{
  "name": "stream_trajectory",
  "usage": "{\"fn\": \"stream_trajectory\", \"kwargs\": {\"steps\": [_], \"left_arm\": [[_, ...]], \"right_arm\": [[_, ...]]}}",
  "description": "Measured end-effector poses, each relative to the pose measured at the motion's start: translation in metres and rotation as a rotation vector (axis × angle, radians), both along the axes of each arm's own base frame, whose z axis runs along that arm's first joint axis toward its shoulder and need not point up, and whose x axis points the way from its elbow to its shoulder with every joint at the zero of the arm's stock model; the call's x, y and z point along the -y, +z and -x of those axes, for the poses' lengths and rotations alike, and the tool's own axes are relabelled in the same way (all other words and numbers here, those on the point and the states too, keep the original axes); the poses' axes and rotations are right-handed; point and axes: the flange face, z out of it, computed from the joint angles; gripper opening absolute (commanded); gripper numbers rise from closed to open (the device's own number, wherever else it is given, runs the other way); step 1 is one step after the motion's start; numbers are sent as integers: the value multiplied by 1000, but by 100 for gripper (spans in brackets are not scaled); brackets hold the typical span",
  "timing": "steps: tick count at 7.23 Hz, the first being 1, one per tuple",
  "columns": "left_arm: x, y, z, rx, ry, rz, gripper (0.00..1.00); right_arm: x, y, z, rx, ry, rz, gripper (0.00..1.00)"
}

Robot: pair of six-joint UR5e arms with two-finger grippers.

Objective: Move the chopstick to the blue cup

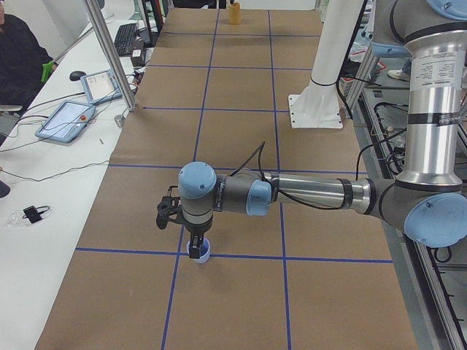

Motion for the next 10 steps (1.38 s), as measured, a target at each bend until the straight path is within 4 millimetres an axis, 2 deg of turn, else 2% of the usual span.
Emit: {"fn": "stream_trajectory", "kwargs": {"steps": [2, 3, 5, 8, 10], "left_arm": [[26, 40, 0, -8, -25, 9, 98], [35, 51, -6, -16, -68, 17, 98], [42, 65, -29, -30, -101, 34, 98], [44, 71, -71, -29, -38, 44, 98], [41, 78, -82, -23, -17, 58, 98]], "right_arm": [[6, 11, 1, -5, 22, 42, 100], [8, 12, 2, -3, 31, 53, 100], [10, 11, 2, -1, 36, 57, 100], [15, 5, 2, 1, 35, 44, 100], [19, 2, 3, 5, 35, 42, 100]]}}
